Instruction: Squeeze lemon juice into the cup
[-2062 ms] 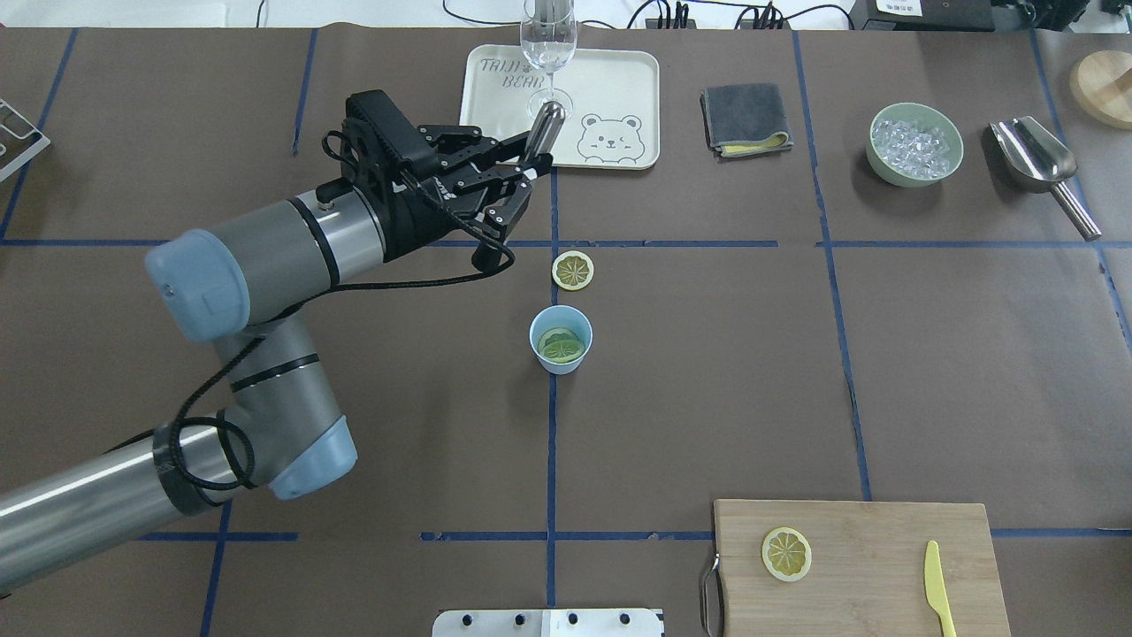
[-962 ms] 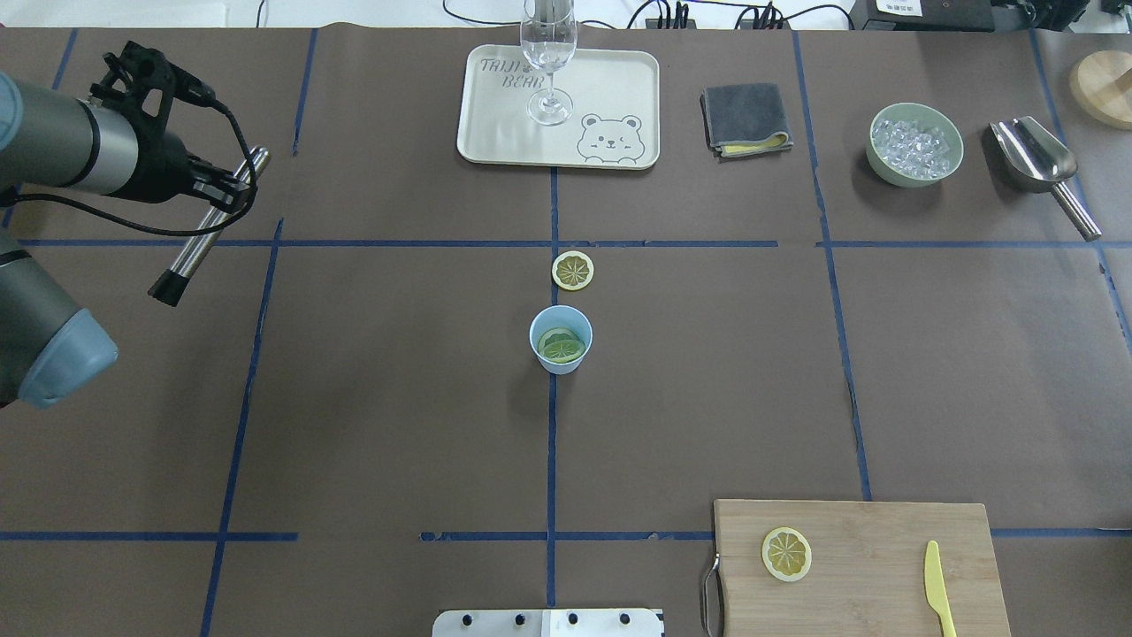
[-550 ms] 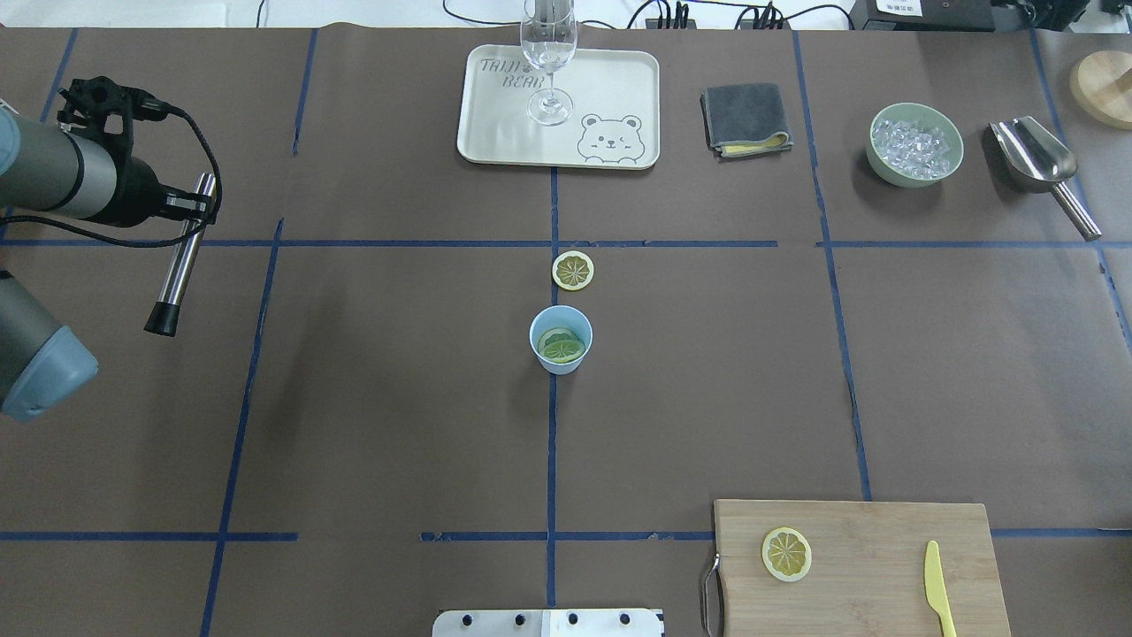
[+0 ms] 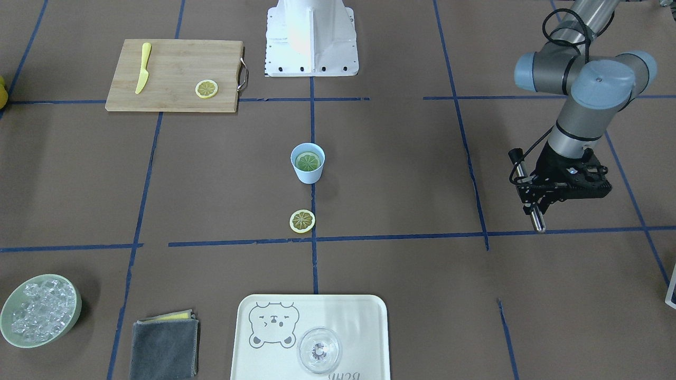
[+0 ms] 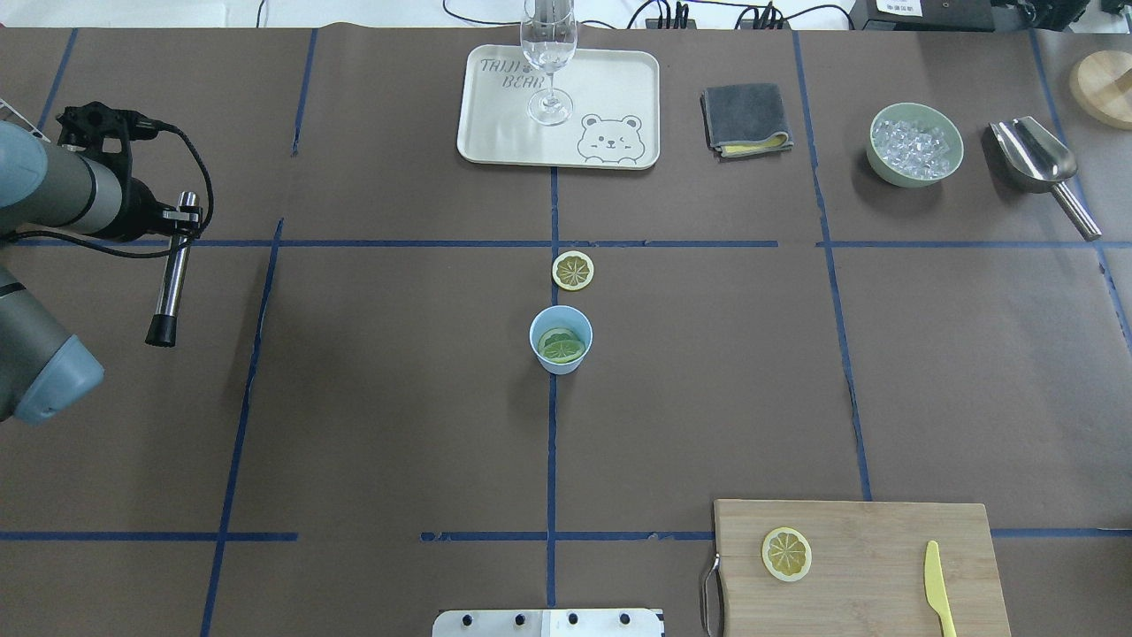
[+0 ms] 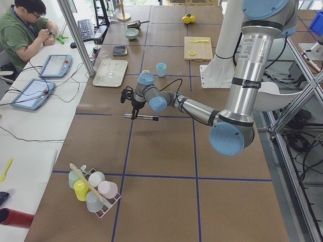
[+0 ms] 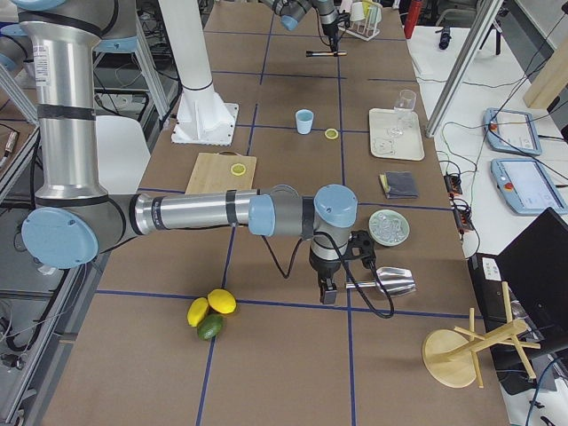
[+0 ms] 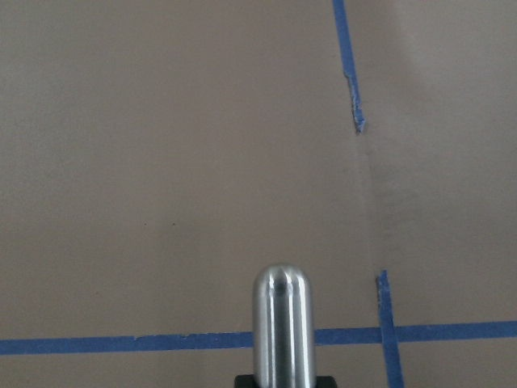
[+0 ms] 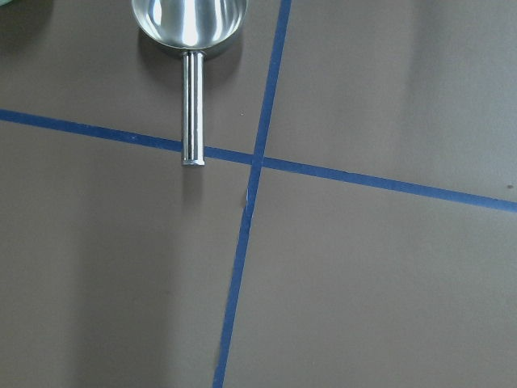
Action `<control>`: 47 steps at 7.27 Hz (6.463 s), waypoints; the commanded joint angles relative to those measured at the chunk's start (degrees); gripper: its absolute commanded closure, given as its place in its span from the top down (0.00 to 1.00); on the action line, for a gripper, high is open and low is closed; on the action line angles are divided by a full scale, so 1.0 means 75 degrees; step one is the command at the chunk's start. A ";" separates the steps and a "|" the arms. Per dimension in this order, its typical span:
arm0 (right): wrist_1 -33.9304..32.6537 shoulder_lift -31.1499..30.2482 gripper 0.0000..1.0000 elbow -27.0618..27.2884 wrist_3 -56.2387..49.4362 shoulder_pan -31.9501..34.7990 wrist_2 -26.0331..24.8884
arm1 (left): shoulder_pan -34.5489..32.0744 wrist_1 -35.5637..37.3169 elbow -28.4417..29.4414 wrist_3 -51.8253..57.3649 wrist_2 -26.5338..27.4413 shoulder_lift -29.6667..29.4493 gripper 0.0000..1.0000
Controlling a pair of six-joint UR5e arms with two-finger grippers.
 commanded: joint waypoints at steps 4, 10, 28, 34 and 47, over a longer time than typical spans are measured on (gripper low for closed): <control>0.0000 0.0043 1.00 0.0000 0.0010 0.0000 -0.0002 | 0.0831 -0.0025 0.0225 -0.0363 0.0039 0.0001 0.00; 0.0000 0.0043 1.00 0.0000 0.0010 0.0000 -0.0002 | 0.0854 -0.0048 0.0307 -0.0281 0.0309 0.0153 0.00; 0.0011 -0.0003 1.00 0.0023 -0.0095 0.0000 0.0033 | -0.5075 0.2916 -0.0197 0.8228 -0.4402 0.2239 1.00; 0.0012 -0.0237 1.00 0.0129 -0.0269 0.0000 0.0033 | -0.5087 0.2963 -0.0290 0.8227 -0.3781 0.2298 1.00; 0.0000 -0.1071 1.00 0.0352 -0.0412 0.0000 0.0069 | -0.5087 0.2893 -0.0279 0.8262 -0.3746 0.2391 1.00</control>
